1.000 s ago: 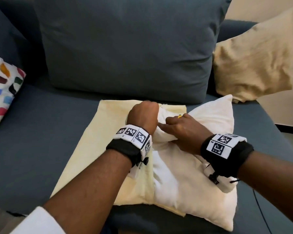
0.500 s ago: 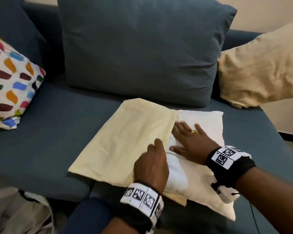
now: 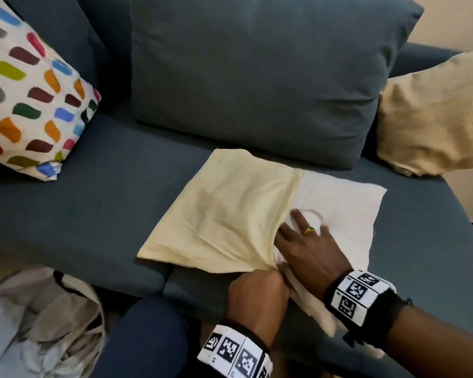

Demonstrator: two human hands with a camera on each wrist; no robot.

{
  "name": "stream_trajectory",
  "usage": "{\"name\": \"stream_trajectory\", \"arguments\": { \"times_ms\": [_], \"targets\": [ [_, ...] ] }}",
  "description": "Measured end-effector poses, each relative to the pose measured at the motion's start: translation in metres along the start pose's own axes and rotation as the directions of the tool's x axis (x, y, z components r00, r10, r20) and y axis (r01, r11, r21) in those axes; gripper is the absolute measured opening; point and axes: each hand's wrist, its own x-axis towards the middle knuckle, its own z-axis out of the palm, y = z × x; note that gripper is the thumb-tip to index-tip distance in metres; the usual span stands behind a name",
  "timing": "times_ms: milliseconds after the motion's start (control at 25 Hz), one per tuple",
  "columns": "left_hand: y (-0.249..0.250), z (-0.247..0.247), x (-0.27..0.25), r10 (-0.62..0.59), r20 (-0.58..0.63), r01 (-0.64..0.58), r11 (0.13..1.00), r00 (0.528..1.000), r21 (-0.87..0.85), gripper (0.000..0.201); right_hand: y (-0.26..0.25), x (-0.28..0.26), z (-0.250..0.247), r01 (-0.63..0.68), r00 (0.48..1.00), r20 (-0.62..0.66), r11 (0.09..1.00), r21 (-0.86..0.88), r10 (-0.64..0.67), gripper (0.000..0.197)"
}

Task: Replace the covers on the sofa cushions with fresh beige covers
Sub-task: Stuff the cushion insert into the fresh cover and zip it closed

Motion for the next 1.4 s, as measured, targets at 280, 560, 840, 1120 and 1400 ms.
{"name": "stream_trajectory", "arguments": {
  "times_ms": [280,560,840,1120,1400],
  "targets": [
    [-0.044,-0.046,0.003,0.171,0.217,-0.183,0.983,0.961,0.035,0.044,0.009,0.015,0.003,0.24,0.934,0.163,0.896,0.374,-0.319,0.058],
    [-0.016,-0.09,0.116,0.173,-0.122,-0.185,0.978,0.977,-0.091,0.029,0.119,0.066,-0.004,-0.453,0.886,0.098,0.802,0.391,0.453,0.089],
    [0.012,-0.059,0.189,0.157,-0.191,-0.13,0.981,0.969,0.145,0.027,0.108,0.088,0.002,-0.402,0.886,0.316,0.902,0.157,0.34,0.052],
    [0.053,-0.095,0.182,0.327,-0.152,-0.235,0.871,0.933,0.431,0.021,0.063,0.043,-0.001,-0.303,0.929,-0.166,0.938,0.169,0.33,0.016],
    [0.097,-0.099,0.124,0.672,-0.248,-0.58,0.733,0.698,0.355,0.011,0.036,0.006,-0.037,-0.384,0.873,-0.237,0.901,0.203,0.426,0.022]
  ]
}}
